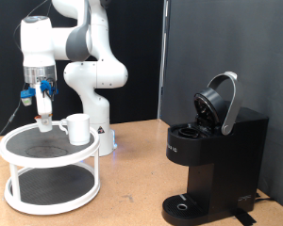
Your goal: Make a cup of coffee with the keurig machine
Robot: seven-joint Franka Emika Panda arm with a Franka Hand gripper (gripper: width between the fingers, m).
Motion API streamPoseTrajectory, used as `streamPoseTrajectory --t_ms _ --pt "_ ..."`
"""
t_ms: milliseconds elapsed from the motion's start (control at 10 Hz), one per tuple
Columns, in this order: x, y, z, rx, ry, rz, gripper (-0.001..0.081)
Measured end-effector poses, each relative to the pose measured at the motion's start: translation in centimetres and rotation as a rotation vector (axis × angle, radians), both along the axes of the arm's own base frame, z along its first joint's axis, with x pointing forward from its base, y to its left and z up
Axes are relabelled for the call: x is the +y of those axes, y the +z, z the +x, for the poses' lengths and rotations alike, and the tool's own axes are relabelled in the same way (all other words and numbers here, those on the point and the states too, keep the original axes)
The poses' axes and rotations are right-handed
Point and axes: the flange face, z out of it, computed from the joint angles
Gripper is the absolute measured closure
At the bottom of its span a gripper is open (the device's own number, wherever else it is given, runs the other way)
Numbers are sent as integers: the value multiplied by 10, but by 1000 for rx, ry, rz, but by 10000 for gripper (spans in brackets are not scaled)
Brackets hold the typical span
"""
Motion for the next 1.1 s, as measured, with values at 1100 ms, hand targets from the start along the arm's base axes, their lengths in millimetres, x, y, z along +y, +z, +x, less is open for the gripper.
streamPoseTrajectory --t_ms 1100 --pt "52 86 50 -187 132 423 405"
